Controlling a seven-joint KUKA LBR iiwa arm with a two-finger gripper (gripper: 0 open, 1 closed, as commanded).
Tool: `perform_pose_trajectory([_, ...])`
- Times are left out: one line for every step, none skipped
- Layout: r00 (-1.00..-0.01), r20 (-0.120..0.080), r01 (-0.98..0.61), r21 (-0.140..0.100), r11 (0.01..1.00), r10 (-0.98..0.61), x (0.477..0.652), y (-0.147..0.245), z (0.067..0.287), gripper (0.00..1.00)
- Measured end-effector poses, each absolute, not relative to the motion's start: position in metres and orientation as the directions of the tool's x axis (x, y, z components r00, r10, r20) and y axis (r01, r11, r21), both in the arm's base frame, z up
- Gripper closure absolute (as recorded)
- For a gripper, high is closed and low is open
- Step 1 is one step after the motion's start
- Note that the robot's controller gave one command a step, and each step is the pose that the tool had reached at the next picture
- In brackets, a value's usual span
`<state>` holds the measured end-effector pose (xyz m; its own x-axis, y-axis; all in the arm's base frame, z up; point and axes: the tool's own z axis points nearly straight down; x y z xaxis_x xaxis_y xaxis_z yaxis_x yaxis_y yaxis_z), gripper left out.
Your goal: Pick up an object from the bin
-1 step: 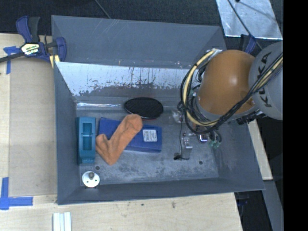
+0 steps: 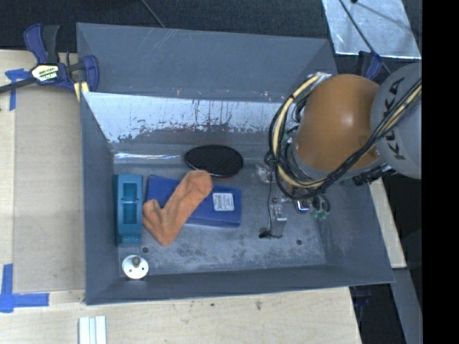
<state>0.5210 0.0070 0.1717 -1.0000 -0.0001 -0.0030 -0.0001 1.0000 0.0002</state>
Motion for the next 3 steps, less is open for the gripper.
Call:
perform_pose_trajectory([-1.0,-0.01,0.026,0.0,1.0,0.026,0.55,0.025,0.123,0.0])
perform_pose_trajectory([-0.998,0.004,-0.058,-0.001,0.998,-0.058,0.544,0.065,0.093,0.0])
perform_pose_trajectory([-0.996,0.0,-0.085,0.002,0.996,-0.085,0.548,0.085,0.081,0.0])
